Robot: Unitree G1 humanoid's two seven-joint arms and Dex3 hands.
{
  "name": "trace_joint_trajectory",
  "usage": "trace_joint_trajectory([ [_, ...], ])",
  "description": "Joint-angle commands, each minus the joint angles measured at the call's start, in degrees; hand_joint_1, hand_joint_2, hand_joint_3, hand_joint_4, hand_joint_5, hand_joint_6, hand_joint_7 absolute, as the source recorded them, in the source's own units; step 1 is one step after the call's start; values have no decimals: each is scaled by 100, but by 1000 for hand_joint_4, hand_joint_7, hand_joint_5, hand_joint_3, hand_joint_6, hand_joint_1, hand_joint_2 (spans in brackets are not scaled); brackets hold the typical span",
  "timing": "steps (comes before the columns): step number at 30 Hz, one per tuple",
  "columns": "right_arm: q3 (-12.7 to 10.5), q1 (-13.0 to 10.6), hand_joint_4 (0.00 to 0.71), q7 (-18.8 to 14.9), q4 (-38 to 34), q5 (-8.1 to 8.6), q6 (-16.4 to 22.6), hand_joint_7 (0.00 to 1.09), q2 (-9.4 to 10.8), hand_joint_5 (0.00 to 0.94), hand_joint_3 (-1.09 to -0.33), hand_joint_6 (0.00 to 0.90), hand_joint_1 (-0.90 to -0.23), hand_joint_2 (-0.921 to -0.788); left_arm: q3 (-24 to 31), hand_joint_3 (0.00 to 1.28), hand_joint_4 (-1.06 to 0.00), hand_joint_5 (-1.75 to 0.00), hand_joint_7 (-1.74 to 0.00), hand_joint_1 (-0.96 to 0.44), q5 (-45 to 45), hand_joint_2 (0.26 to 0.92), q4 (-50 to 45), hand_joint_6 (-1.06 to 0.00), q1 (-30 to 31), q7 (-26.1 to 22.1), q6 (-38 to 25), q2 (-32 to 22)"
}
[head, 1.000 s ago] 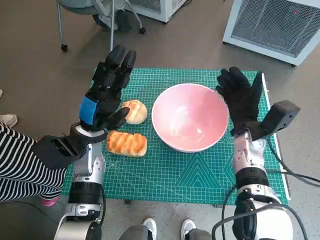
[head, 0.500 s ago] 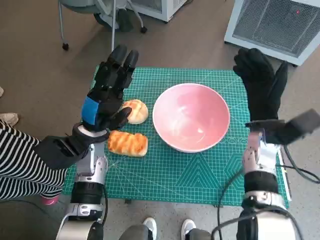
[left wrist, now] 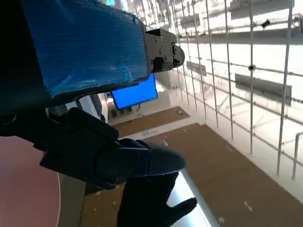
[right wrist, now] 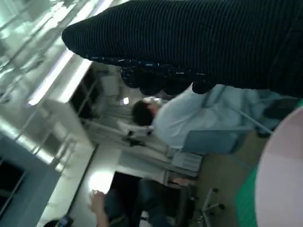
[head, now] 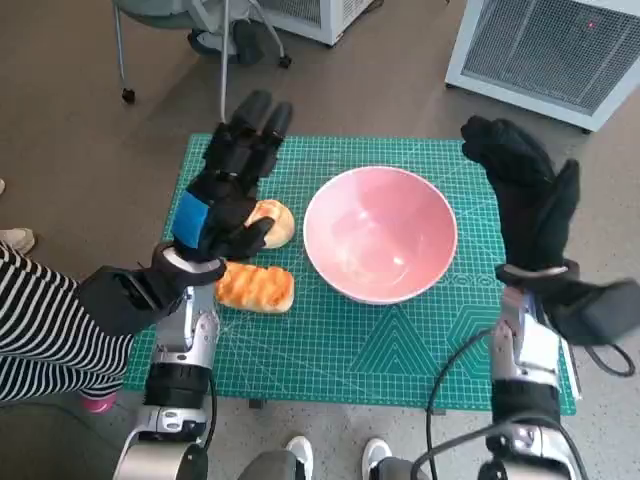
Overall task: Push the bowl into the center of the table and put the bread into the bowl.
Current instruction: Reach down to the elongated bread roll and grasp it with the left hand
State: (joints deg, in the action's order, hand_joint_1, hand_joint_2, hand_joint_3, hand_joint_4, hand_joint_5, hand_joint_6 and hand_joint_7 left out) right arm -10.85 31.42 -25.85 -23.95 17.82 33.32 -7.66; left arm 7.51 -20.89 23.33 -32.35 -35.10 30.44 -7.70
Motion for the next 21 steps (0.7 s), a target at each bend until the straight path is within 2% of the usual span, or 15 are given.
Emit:
trace_joint_trajectory([
  [1, 93, -271, 157, -14, 319, 20, -248, 212, -33, 10, -735, 173, -740, -921, -127, 165, -56, -4, -289, -646, 277, 910, -552, -25, -110, -190, -472, -623],
  [2, 100, -288, 159, -7, 369, 25, -278, 212, -32, 11, -735, 171, -741, -921, -168, 110, -63, -6, -317, -587, 359, 888, -672, -16, -97, -232, -619, -769],
  [3, 105, -309, 161, -8, 430, 50, -313, 212, -28, 11, -736, 169, -742, -921, -258, 75, -68, -7, -338, -550, 548, 874, -949, -10, -76, -376, -1004, -1152],
  [6, 110, -347, 164, -8, 549, 102, -390, 213, -14, 11, -736, 168, -742, -921, -427, 29, -94, -15, -388, -381, 972, 797, -1553, -12, -40, -712, -1799, -1995],
  [9, 118, -378, 165, 4, 646, 116, -425, 213, 9, 11, -735, 165, -742, -921, -499, 13, -108, -18, -413, -239, 1390, 759, -2124, -33, -4, -902, -2439, -2658],
  [12, 116, -399, 164, 28, 720, 112, -439, 214, 25, 9, -731, 162, -741, -921, -575, 6, -130, -8, -265, -90, 1887, 727, -2792, -163, 66, -1075, -3186, -3293],
  [14, 115, -411, 164, 42, 769, 115, -458, 217, 34, 9, -730, 163, -740, -921, -631, 5, -147, -5, -154, -58, 2216, 715, -3229, -246, 131, -1148, -3611, -3642],
  [17, 114, -424, 166, 61, 823, 121, -485, 219, 50, 9, -729, 164, -739, -921, -649, 3, -165, -5, -94, -48, 2559, 708, -3650, -303, 245, -1123, -3925, -3896],
  [21, 111, -430, 172, 74, 861, 135, -515, 223, 77, 10, -728, 167, -738, -921, -538, 1, -197, -11, -62, -63, 2688, 700, -3830, -370, 496, -966, -3835, -3942],
])
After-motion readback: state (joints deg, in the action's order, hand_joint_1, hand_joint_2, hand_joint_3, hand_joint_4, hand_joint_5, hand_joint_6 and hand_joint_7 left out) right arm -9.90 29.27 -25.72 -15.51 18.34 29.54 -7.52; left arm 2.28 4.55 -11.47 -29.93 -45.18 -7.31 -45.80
